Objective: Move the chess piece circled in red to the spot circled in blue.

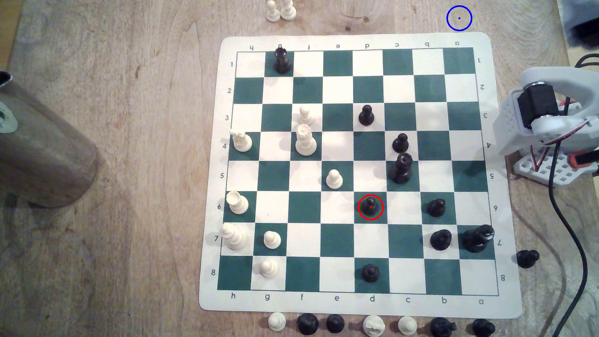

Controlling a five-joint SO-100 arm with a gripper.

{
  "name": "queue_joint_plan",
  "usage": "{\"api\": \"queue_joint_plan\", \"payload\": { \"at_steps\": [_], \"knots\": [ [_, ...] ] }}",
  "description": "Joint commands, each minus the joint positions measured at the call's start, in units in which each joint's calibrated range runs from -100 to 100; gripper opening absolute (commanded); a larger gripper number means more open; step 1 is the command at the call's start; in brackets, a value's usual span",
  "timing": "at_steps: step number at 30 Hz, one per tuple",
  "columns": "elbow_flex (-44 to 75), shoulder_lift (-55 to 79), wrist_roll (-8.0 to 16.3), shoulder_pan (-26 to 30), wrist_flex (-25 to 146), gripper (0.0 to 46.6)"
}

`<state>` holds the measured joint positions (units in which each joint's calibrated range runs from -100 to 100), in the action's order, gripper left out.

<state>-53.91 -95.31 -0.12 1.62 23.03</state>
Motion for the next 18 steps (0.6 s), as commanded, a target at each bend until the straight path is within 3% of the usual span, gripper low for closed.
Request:
{"api": "queue_joint_plan", "payload": {
  "at_steps": [1,2,3,4,7,10,14,17,18],
  "knots": [
    [3.77,-0.36,6.50,-0.49,17.59,3.0],
    [3.23,-0.36,5.67,-0.33,18.50,6.7],
    [1.23,0.91,-0.78,2.33,18.58,0.2],
    [0.15,1.42,-0.78,2.48,18.82,0.2],
    [-0.04,4.90,-0.15,8.35,30.21,0.2],
    [2.05,9.57,0.34,10.70,39.46,0.2],
    [2.78,12.96,6.89,15.70,45.52,0.2],
    [2.78,16.53,8.55,19.54,49.70,0.4],
    [2.41,17.12,8.94,20.00,49.95,3.5]
  ]
}}
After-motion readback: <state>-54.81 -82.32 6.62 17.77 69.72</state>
